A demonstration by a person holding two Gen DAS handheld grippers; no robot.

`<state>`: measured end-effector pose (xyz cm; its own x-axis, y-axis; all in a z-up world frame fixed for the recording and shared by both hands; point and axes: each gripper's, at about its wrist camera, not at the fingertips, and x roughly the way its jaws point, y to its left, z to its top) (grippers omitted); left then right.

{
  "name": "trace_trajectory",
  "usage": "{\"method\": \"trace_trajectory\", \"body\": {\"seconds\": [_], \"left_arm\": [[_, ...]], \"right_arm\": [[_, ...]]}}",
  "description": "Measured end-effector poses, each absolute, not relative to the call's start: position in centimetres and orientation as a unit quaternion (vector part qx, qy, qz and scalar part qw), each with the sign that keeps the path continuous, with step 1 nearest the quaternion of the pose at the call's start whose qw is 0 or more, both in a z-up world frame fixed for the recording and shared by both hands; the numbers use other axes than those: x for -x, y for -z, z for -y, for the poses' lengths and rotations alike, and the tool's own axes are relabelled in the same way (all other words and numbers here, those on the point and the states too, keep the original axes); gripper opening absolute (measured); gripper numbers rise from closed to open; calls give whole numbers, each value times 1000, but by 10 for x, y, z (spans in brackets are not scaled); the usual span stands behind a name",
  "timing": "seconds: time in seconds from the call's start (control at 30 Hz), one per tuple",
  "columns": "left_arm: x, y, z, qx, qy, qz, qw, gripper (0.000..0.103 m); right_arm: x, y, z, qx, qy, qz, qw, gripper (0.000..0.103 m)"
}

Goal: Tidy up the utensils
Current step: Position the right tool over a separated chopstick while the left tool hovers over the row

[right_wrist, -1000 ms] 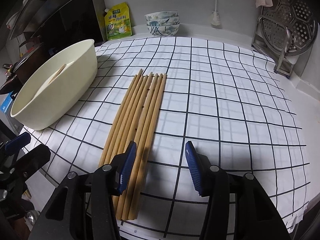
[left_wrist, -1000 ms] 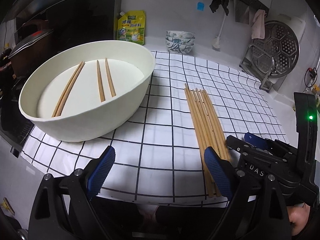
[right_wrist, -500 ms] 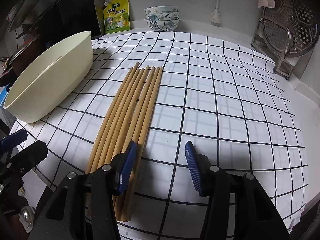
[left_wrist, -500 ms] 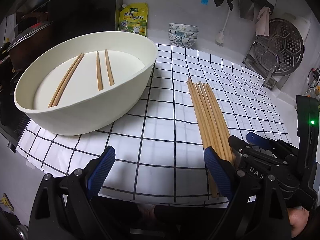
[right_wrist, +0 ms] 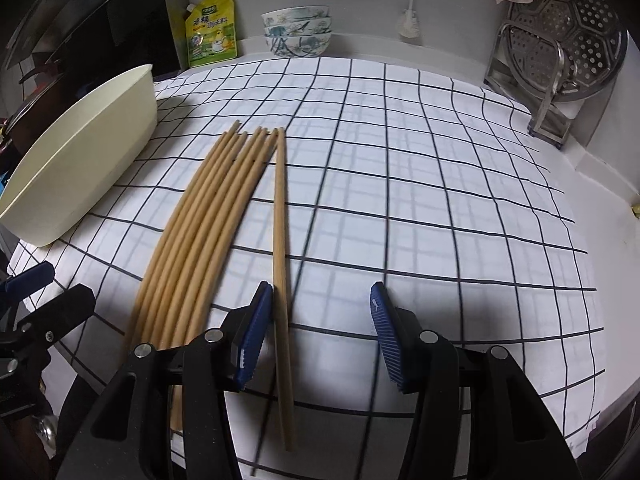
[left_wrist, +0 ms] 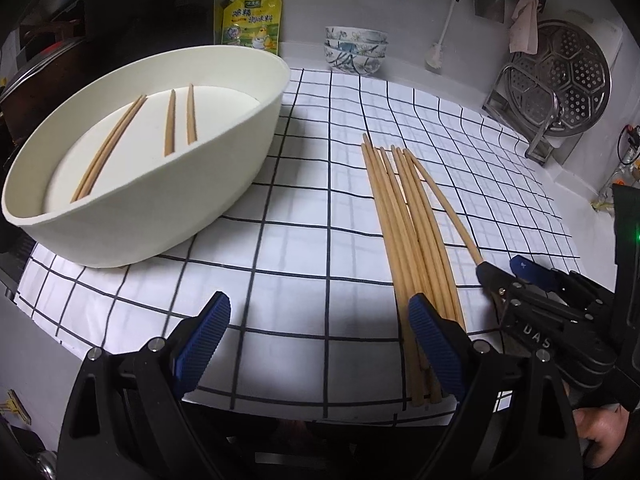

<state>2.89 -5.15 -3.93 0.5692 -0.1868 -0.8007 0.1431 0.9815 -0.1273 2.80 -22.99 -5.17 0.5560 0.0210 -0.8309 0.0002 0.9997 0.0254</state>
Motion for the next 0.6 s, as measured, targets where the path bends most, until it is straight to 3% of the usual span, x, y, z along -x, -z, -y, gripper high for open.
{"method": "trace_trajectory", "body": {"seconds": [0.6], "left_arm": [[-47, 58, 74, -16, 66, -460, 885, 93]], "right_arm": [[-26, 52, 242, -32, -19, -465, 885, 51]]}}
